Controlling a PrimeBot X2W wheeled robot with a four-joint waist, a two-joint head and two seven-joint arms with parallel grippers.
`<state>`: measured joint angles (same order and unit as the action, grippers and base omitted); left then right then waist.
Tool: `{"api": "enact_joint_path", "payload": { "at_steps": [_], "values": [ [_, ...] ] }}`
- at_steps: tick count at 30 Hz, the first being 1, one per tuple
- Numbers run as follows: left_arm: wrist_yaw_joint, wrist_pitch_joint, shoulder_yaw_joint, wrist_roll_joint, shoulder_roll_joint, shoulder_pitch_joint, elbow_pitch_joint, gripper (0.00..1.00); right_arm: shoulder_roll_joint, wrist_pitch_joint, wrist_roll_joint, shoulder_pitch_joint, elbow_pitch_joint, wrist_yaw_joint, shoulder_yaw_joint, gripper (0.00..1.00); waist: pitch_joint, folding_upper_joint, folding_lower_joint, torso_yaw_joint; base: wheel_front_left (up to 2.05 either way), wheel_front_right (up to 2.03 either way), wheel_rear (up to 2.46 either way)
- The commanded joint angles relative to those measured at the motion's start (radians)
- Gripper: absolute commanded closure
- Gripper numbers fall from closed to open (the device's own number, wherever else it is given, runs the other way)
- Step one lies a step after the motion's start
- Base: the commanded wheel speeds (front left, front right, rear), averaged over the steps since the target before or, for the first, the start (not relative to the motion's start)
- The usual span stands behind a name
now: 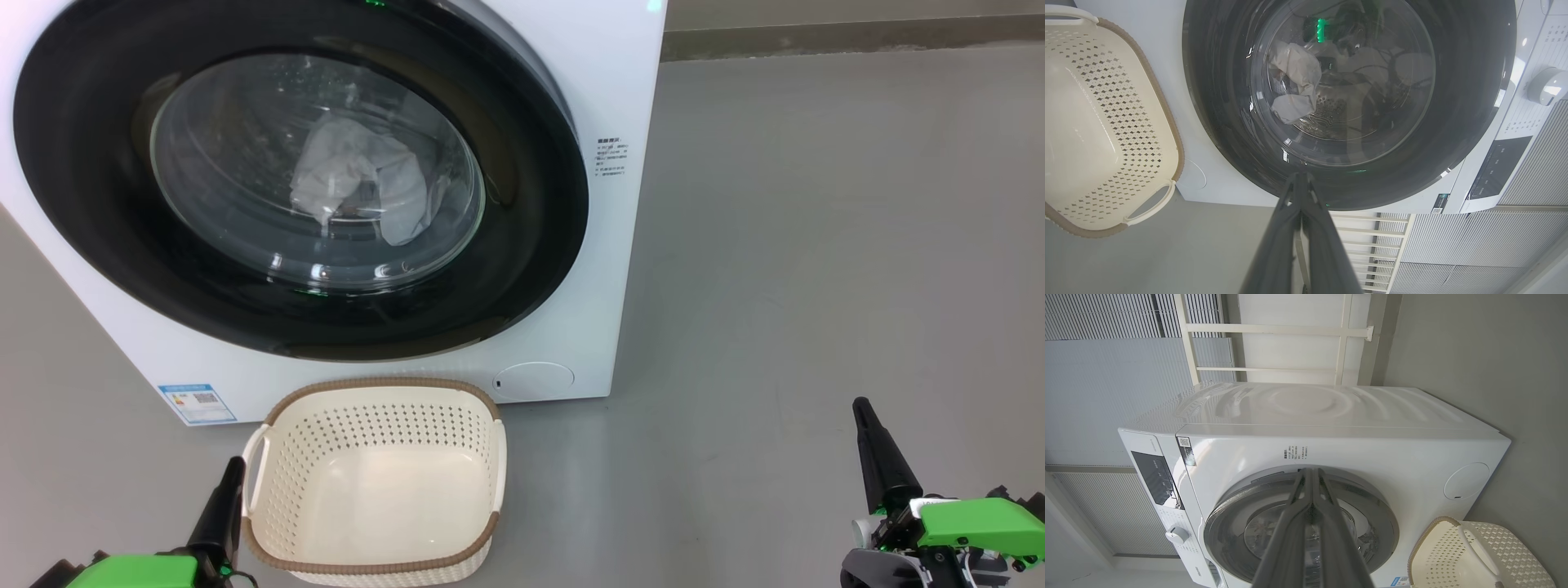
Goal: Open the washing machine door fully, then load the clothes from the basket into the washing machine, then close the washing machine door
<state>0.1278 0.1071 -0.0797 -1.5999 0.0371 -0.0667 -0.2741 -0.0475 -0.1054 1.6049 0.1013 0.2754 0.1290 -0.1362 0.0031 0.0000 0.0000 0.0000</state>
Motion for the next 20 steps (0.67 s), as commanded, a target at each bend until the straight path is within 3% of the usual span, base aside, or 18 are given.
{"api": "enact_joint_path", "payload": {
  "at_steps": [1, 20],
  "values": [
    [0.003, 0.006, -0.034, -0.009, 0.013, -0.041, 0.029, 1.0, -0.003, -0.008, 0.004, 0.007, -0.031, 0.002, 0.023, 1.0, 0.0, 0.0, 0.0, 0.0, 0.0, 0.0, 0.0],
    [0.003, 0.006, -0.034, -0.009, 0.013, -0.041, 0.029, 1.0, -0.003, -0.008, 0.004, 0.007, -0.031, 0.002, 0.023, 1.0, 0.0, 0.0, 0.0, 0.0, 0.0, 0.0, 0.0]
  ]
}}
